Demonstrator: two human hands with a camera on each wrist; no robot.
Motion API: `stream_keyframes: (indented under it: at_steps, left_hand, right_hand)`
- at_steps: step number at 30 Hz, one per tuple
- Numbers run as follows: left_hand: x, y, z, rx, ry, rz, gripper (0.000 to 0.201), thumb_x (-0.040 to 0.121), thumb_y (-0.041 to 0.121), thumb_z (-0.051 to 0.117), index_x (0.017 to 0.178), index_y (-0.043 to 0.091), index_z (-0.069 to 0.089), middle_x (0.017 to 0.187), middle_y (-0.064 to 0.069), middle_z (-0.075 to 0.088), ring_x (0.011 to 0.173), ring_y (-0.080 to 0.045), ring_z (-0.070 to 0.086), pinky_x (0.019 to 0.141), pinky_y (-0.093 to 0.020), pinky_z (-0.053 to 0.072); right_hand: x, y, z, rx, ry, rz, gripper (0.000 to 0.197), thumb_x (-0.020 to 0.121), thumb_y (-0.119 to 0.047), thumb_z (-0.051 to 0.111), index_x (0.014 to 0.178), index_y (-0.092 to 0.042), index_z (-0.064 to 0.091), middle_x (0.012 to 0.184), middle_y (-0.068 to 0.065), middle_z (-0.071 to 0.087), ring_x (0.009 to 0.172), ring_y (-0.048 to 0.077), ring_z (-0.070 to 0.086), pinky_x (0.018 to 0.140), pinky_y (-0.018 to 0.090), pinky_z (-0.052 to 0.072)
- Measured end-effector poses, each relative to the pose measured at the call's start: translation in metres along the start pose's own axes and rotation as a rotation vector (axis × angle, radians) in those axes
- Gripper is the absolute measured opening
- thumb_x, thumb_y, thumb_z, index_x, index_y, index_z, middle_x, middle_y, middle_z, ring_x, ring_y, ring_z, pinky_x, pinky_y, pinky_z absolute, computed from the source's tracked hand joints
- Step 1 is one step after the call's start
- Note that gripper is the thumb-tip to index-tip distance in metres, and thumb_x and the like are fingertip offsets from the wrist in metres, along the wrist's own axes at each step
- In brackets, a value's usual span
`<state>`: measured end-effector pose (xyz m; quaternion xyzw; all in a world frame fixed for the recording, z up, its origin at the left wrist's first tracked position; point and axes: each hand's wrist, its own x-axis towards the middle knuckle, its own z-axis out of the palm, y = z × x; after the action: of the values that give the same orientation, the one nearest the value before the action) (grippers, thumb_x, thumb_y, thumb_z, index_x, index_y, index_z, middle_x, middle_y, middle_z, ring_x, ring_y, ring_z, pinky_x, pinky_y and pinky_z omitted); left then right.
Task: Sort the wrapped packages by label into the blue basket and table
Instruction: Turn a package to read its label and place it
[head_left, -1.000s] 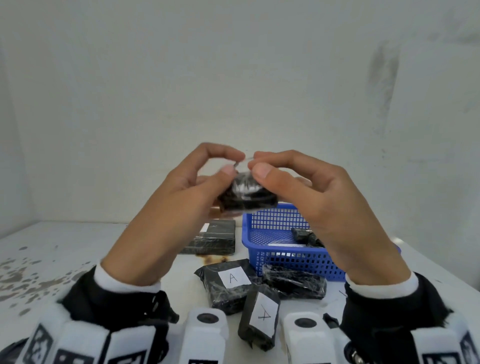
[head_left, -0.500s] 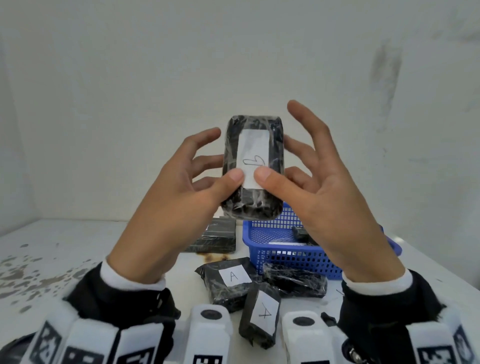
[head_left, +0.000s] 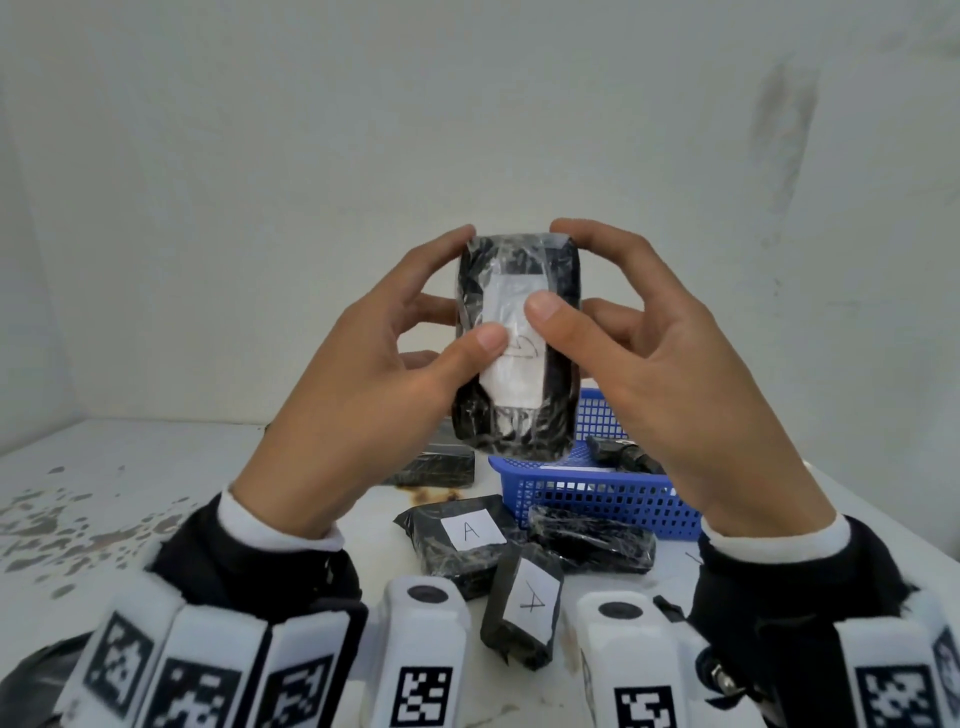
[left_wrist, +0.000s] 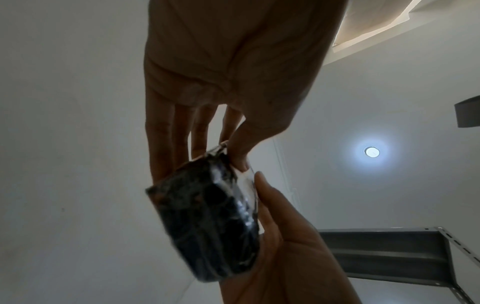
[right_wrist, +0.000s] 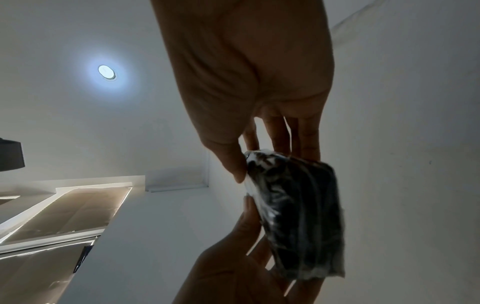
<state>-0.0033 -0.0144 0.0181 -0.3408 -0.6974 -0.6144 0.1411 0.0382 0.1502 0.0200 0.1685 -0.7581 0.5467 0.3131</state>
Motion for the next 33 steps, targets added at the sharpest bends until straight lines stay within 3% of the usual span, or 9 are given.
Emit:
stream_keyframes:
  at_steps: [3,9,11,13,15,17,20,25,33]
  left_hand:
    - [0.0,0.0,0.001,-0.002,-0.007,-0.012,0.053,0.085,0.029,0.066,0.132,0.046,0.05,0.103,0.002,0.067,0.077,-0.016,0.074,0.075,-0.037,0.061]
    - [0.001,-0.001,0.001,-0.024,0.002,-0.006,0.048,0.082,0.031,0.067,0.127,0.043,0.053,0.094,0.006,0.065,0.074,-0.014,0.073,0.063,-0.025,0.059]
    - [0.001,-0.002,0.001,-0.019,0.004,0.0,0.05,0.082,0.032,0.066,0.13,0.042,0.053,0.095,0.009,0.065,0.076,-0.012,0.073,0.067,-0.026,0.06]
    - [0.003,-0.005,0.001,-0.001,0.016,0.007,0.05,0.084,0.03,0.067,0.131,0.04,0.053,0.099,0.011,0.066,0.081,-0.011,0.073,0.074,-0.029,0.061]
    - [0.004,-0.009,0.001,0.046,0.036,0.023,0.048,0.084,0.031,0.068,0.13,0.041,0.055,0.102,0.015,0.067,0.086,-0.01,0.071,0.08,-0.03,0.058]
    - [0.005,-0.011,0.001,0.082,0.054,0.047,0.045,0.085,0.027,0.07,0.126,0.042,0.058,0.103,0.017,0.068,0.087,-0.007,0.07,0.081,-0.026,0.056]
    - [0.004,-0.011,0.0,0.102,0.068,0.069,0.042,0.084,0.023,0.072,0.121,0.039,0.061,0.1,0.018,0.07,0.088,-0.003,0.069,0.08,-0.023,0.057]
    - [0.003,-0.004,0.001,-0.003,0.036,-0.039,0.044,0.075,0.059,0.069,0.112,0.035,0.067,0.1,0.009,0.072,0.087,-0.014,0.072,0.08,-0.04,0.06]
    - [0.004,-0.006,0.002,-0.074,0.041,-0.038,0.027,0.075,0.048,0.06,0.093,0.03,0.07,0.094,-0.001,0.072,0.088,-0.02,0.071,0.08,-0.04,0.06]
  right_hand:
    - [0.0,0.0,-0.001,-0.026,0.009,0.004,0.041,0.086,-0.041,0.069,0.124,-0.042,0.055,0.087,0.006,0.078,0.083,0.033,0.071,0.086,0.055,0.057]
    - [-0.002,-0.002,0.0,0.004,-0.019,0.015,0.045,0.077,-0.052,0.068,0.118,-0.042,0.056,0.089,0.011,0.078,0.086,0.051,0.065,0.079,0.057,0.058]
    - [-0.003,-0.004,-0.001,-0.003,-0.023,0.019,0.042,0.079,-0.047,0.07,0.117,-0.041,0.055,0.086,0.01,0.077,0.063,0.04,0.062,0.059,0.042,0.056]
    - [-0.004,-0.005,-0.003,0.003,-0.015,0.03,0.041,0.083,-0.037,0.072,0.12,-0.039,0.054,0.082,0.004,0.076,0.041,0.011,0.053,0.044,0.02,0.043]
    - [-0.004,-0.005,-0.003,-0.004,-0.01,0.054,0.052,0.084,-0.035,0.072,0.13,-0.043,0.049,0.085,-0.004,0.076,0.038,0.009,0.056,0.04,0.017,0.043]
    - [-0.004,-0.004,-0.001,-0.021,-0.013,0.086,0.062,0.081,-0.042,0.072,0.137,-0.046,0.045,0.097,-0.011,0.076,0.044,0.018,0.063,0.041,0.024,0.047]
    - [-0.001,-0.003,0.001,-0.048,-0.02,0.101,0.045,0.083,-0.043,0.07,0.126,-0.033,0.06,0.099,-0.008,0.076,0.047,0.024,0.066,0.041,0.027,0.048]
    - [-0.002,-0.005,-0.001,-0.075,-0.03,0.125,0.032,0.084,-0.052,0.062,0.11,-0.033,0.067,0.092,-0.008,0.076,0.051,0.025,0.07,0.05,0.029,0.056]
    - [-0.001,-0.002,-0.004,-0.052,-0.057,0.116,0.028,0.09,-0.049,0.058,0.101,-0.027,0.07,0.097,-0.008,0.075,0.061,0.032,0.071,0.065,0.037,0.059]
